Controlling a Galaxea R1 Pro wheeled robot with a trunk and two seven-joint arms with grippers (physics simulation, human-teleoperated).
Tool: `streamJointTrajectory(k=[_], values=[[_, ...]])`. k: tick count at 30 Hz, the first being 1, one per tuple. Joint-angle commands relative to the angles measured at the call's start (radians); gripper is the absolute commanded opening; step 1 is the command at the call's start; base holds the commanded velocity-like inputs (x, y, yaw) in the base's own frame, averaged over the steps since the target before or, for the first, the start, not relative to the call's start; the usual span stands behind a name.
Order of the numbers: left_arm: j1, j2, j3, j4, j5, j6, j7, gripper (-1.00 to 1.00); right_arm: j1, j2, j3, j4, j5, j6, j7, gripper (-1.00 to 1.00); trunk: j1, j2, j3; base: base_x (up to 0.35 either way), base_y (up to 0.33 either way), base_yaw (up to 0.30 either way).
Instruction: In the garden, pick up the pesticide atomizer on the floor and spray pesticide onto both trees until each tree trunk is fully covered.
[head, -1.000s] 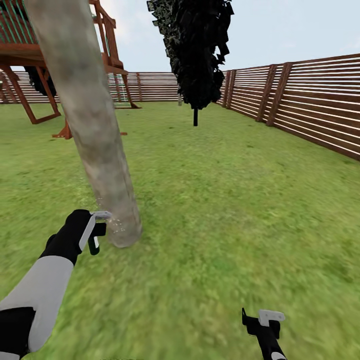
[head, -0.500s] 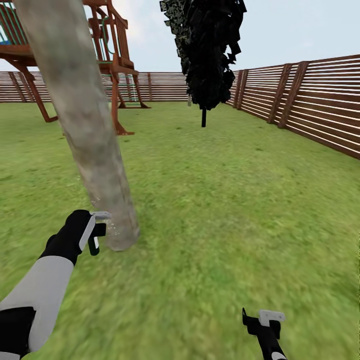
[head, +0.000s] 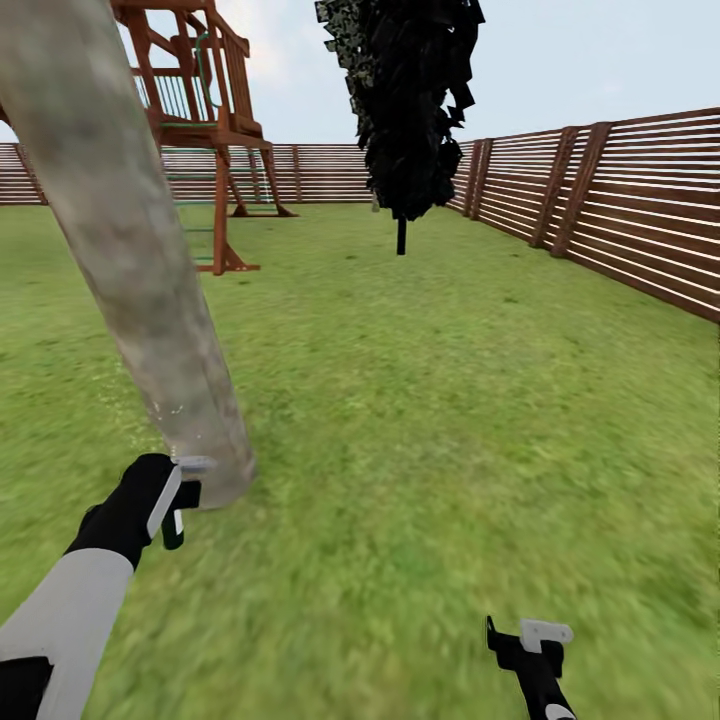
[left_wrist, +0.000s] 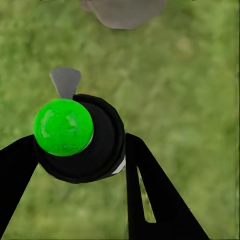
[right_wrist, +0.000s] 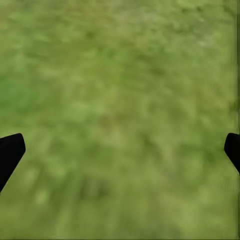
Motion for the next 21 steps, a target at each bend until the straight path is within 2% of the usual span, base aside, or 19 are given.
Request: streamJointTrajectory(k=[1,3,5,7,10,12,14,15,17,18,19,21], values=[[0.000,-0.004,-0.001,-0.003,0.002,0.004,0.006,-1.00,0.000,0.000,0.008,0.000,-0.010,-0.003,-0.001,1.00,0.000,0.000,-0.001,0.208,-0.208,0.005],[-0.007,-0.016,-0.003,-0.009,0.001,0.002,0.008,-1.00,0.000,0.000,0.009,0.000,-0.010,-0.003,-0.001,1.00,0.000,0.000,-0.001,0.232,-0.192,0.138],[-0.008,-0.007,0.004,-0.018,-0.002,0.001,0.008,-1.00,0.000,0.000,0.009,0.000,-0.010,-0.003,-0.001,1.00,0.000,0.000,-0.001,0.234,-0.162,0.253],[0.002,0.014,0.006,-0.019,-0.003,0.000,0.013,-1.00,0.000,0.000,0.009,0.000,-0.010,-0.003,-0.001,1.00,0.000,0.000,-0.001,0.074,-0.040,0.274],[0.022,0.021,0.007,-0.020,0.003,-0.001,0.051,-1.00,0.000,0.001,0.009,0.000,-0.009,-0.003,-0.001,1.00,0.000,0.000,-0.001,0.008,-0.004,0.277],[0.026,0.009,0.006,-0.015,0.006,-0.022,0.056,-1.00,0.000,0.001,0.009,0.000,-0.010,-0.003,-0.001,1.00,0.000,0.000,-0.001,0.001,-0.001,0.243],[0.028,-0.010,0.006,-0.016,0.006,-0.086,0.063,-1.00,0.000,0.002,0.009,0.000,-0.010,-0.003,-0.001,1.00,0.000,0.000,-0.001,0.095,-0.049,0.060],[0.028,-0.012,0.006,-0.014,0.006,-0.097,0.065,-1.00,0.000,0.002,0.009,0.000,-0.009,-0.003,-0.001,1.00,0.000,0.000,-0.001,0.194,-0.126,0.018],[0.029,-0.017,0.003,-0.015,0.004,-0.106,0.070,-1.00,0.000,0.002,0.009,0.000,-0.009,-0.003,-0.001,1.00,0.000,0.000,-0.001,0.224,-0.151,0.006],[0.029,-0.035,0.001,-0.015,0.000,-0.112,0.073,-1.00,0.000,0.001,0.009,0.000,-0.009,-0.003,-0.001,1.00,0.000,0.000,-0.001,0.262,-0.154,0.001],[0.029,-0.040,0.003,-0.016,-0.001,-0.114,0.073,-1.00,0.000,0.001,0.009,0.001,-0.009,-0.003,-0.001,1.00,0.000,0.000,-0.001,0.276,-0.144,0.000],[0.029,-0.040,0.005,-0.017,-0.002,-0.115,0.074,-1.00,0.000,0.000,0.009,0.001,-0.009,-0.003,-0.001,1.00,0.000,0.000,-0.001,0.280,-0.148,0.000]])
